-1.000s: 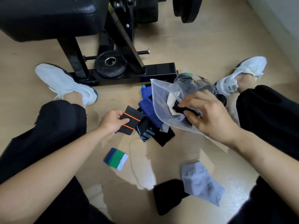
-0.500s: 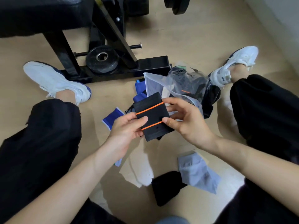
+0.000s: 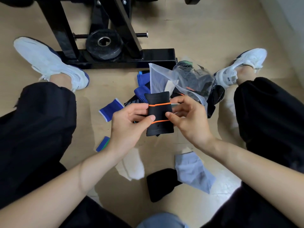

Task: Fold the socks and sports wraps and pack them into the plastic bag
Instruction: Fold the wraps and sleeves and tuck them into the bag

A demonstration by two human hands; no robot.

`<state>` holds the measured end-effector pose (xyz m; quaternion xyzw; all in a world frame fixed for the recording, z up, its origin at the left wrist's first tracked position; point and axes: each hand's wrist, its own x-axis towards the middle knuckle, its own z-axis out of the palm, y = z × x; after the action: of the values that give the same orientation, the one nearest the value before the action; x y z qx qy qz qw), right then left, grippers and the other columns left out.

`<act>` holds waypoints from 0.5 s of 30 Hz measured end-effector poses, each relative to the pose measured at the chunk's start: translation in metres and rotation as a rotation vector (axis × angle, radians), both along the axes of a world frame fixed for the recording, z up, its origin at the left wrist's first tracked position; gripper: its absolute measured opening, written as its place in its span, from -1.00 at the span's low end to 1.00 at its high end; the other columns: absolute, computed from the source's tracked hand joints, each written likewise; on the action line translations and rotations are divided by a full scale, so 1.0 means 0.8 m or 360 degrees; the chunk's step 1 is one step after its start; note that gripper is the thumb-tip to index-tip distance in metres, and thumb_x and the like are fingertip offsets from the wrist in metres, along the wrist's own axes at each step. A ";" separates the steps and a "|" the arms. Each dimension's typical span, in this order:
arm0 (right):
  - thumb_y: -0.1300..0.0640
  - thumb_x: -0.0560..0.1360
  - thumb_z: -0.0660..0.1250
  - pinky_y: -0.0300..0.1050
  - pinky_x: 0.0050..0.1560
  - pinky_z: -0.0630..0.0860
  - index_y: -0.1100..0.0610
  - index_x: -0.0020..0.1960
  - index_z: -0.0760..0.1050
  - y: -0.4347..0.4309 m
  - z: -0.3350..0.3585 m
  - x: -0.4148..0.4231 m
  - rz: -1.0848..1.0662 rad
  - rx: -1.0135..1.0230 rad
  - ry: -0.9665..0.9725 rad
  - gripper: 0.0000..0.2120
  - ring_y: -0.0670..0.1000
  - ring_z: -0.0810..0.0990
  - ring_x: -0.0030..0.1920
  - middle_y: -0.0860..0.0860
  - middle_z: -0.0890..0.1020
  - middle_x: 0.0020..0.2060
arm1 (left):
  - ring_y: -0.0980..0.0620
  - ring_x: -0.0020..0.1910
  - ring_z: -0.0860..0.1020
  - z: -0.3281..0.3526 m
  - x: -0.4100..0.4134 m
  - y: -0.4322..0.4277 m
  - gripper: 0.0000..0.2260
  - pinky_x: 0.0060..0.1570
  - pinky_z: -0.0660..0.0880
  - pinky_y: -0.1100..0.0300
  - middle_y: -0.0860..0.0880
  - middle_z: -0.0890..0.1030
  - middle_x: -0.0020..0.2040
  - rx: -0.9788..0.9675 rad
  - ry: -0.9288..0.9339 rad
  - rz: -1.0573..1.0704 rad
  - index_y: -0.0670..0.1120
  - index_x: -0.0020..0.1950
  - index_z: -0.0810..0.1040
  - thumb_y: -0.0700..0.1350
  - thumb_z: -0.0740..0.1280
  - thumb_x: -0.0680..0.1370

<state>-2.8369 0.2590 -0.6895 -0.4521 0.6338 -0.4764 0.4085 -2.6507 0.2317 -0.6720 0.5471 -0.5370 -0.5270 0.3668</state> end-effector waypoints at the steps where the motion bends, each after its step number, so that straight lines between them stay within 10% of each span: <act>1: 0.33 0.43 0.50 0.09 -0.22 0.63 0.14 0.08 0.54 0.001 0.001 0.001 0.0019 -0.0025 0.0006 -0.73 0.16 0.66 -0.26 0.13 0.68 -0.22 | 0.15 -0.24 0.65 0.000 -0.002 0.002 -0.73 -0.13 0.58 0.31 0.09 0.71 -0.14 -0.0057 -0.0047 -0.0034 -0.03 0.09 0.69 -0.28 0.54 0.45; 15: 0.37 0.35 0.56 0.01 -0.06 0.59 0.22 0.06 0.43 0.012 0.014 0.012 0.0073 -0.0099 -0.0281 -0.60 0.12 0.60 -0.19 0.22 0.64 -0.17 | 0.13 -0.07 0.64 -0.018 -0.004 -0.001 -0.70 -0.05 0.66 0.15 -0.05 0.59 0.12 -0.0588 -0.0143 -0.0442 -0.24 0.27 0.63 -0.32 0.26 0.57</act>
<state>-2.8274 0.2684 -0.6782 -0.4353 0.5698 -0.5245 0.4591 -2.6539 0.2308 -0.6862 0.4145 -0.7102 -0.4402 0.3606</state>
